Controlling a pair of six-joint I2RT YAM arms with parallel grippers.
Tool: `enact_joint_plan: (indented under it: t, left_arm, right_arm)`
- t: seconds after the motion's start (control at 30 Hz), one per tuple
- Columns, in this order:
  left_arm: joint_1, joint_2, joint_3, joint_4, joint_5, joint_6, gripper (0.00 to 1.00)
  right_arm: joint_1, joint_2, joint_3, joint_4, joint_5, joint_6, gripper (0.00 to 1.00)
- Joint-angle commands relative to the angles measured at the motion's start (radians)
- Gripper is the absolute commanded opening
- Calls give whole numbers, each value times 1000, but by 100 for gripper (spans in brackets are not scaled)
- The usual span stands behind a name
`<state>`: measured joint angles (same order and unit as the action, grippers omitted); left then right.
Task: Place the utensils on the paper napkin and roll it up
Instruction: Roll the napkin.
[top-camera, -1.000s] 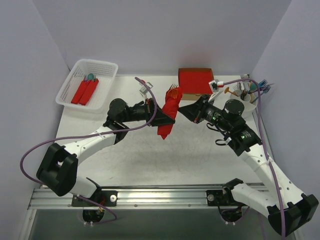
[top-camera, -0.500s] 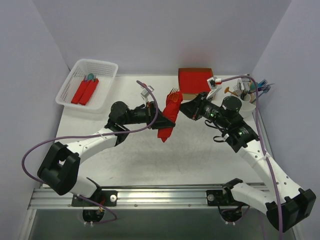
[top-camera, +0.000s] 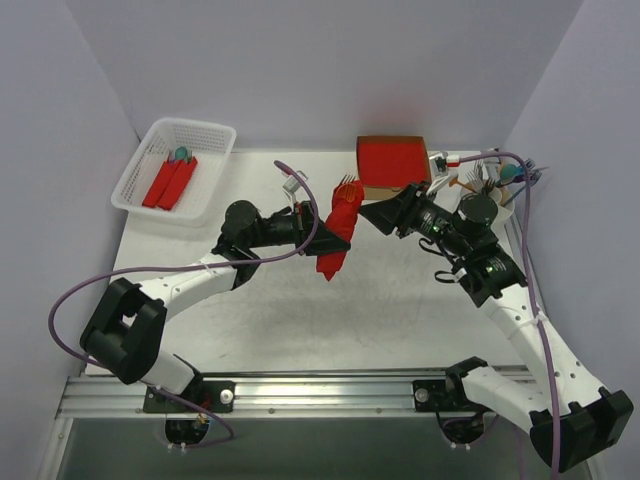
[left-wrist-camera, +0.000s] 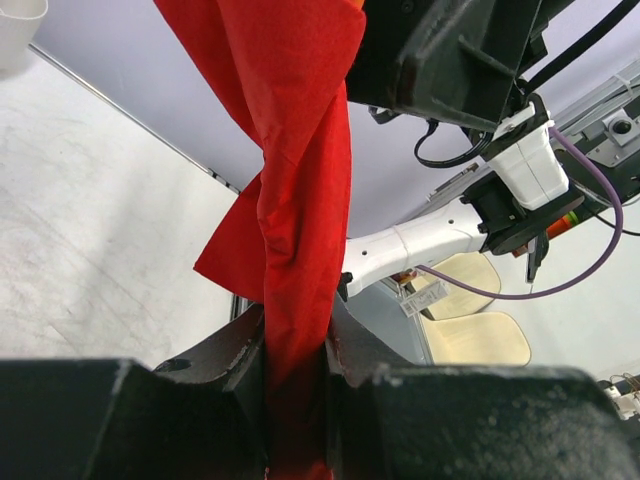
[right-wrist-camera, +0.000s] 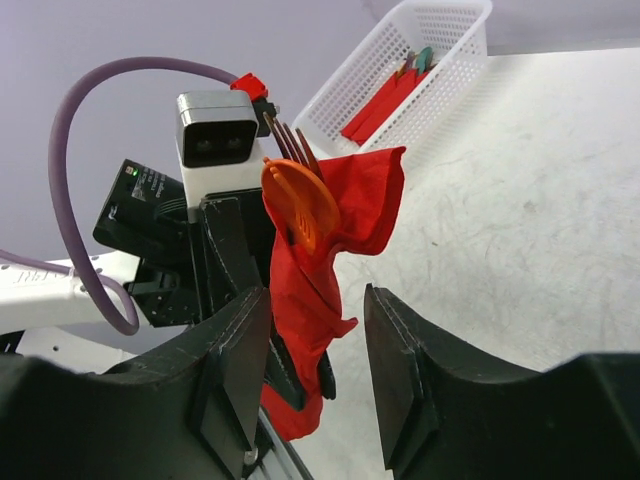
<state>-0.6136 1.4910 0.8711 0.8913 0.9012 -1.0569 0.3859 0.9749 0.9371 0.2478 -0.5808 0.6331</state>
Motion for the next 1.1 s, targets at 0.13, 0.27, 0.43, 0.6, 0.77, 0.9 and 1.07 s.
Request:
enact_joint_plan:
  t: [0.13, 0.27, 0.43, 0.6, 0.77, 0.9, 1.07]
  left_arm:
    - [3, -11, 71, -1, -13, 60, 2]
    - [2, -28, 89, -64, -21, 98, 2]
    - [0, -28, 92, -78, -24, 112, 2]
    - [-2, -26, 98, -86, -30, 118, 2]
    - [-2, -28, 112, -98, -31, 126, 3]
    - [-2, -26, 131, -126, -33, 143, 2]
    - [-5, -14, 131, -126, -30, 143, 2]
  right_arm:
    - [2, 36, -27, 96, -71, 49, 43]
    - [5, 47, -41, 111, -65, 62, 42]
    - [10, 61, -46, 162, -83, 91, 40]
    - [18, 76, -49, 192, -99, 112, 40]
    - [19, 70, -66, 199, -97, 119, 45]
    - [19, 65, -86, 217, -100, 131, 45]
    - [19, 65, -89, 251, -108, 148, 41]
